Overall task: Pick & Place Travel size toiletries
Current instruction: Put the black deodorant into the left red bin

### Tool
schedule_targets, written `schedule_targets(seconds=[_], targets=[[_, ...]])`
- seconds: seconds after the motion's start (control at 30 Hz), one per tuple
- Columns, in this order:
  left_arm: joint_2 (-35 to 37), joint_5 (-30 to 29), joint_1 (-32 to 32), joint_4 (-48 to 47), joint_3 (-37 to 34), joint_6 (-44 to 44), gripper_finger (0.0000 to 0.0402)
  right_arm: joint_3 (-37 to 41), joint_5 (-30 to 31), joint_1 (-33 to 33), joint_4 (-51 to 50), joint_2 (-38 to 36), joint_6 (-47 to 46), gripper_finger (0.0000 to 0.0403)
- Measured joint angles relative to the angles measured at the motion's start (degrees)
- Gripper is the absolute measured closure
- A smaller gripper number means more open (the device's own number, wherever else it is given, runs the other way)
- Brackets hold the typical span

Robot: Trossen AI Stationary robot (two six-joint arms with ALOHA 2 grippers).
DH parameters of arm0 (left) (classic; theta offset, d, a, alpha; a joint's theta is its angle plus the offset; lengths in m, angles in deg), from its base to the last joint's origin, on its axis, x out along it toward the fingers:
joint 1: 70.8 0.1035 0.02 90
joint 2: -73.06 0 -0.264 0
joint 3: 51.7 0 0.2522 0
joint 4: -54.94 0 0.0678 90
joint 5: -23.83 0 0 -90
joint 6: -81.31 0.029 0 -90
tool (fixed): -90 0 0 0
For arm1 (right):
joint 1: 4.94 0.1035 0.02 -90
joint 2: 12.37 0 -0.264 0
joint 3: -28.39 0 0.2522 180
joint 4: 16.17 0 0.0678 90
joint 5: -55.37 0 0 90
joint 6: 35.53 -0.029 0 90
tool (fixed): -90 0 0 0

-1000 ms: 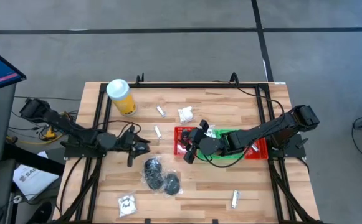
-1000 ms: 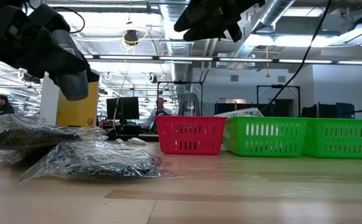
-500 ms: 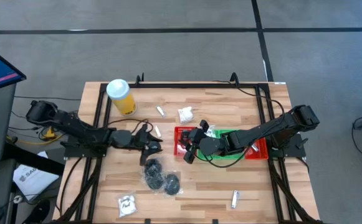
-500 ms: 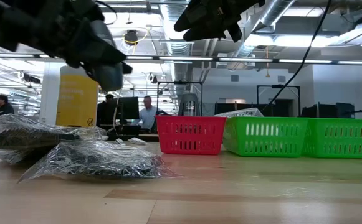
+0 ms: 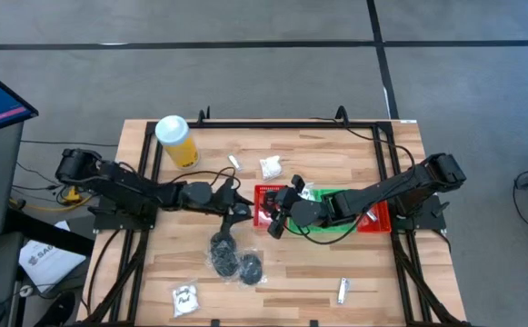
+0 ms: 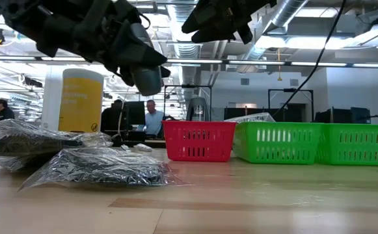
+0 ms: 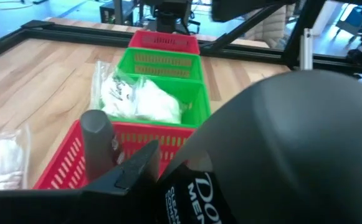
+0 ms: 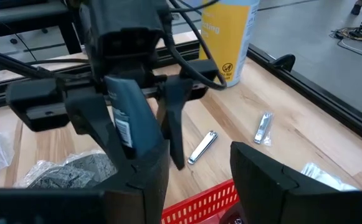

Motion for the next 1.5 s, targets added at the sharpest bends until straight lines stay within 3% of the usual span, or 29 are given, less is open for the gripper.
schedule_targets(seconds=[0.33,0.57,0.9,1.27,1.5], targets=[[-5.13,2.07,2.68,1.34,4.33,1.05,0.022,-0.02,0.0,0.09,3.26,-0.02,2.23,0.0246],[-10.3,4.75,4.51,1.88,7.51,0.98,0.022,-0.02,-0.04,2.25,2.34,-0.25,6.79,0.027],[-15.07,5.26,5.0,6.02,8.85,0.63,0.022,-0.04,-0.01,6.59,-10.51,-8.38,7.58,0.0291],[-20.65,6.01,7.21,6.22,13.06,-0.8,0.022,0.0,0.22,7.63,-23.01,-12.36,0.85,0.029],[-22.93,7.42,8.54,6.25,13.17,-4.07,0.022,-0.02,0.24,7.21,-25.26,-12.66,-0.02,0.029]])
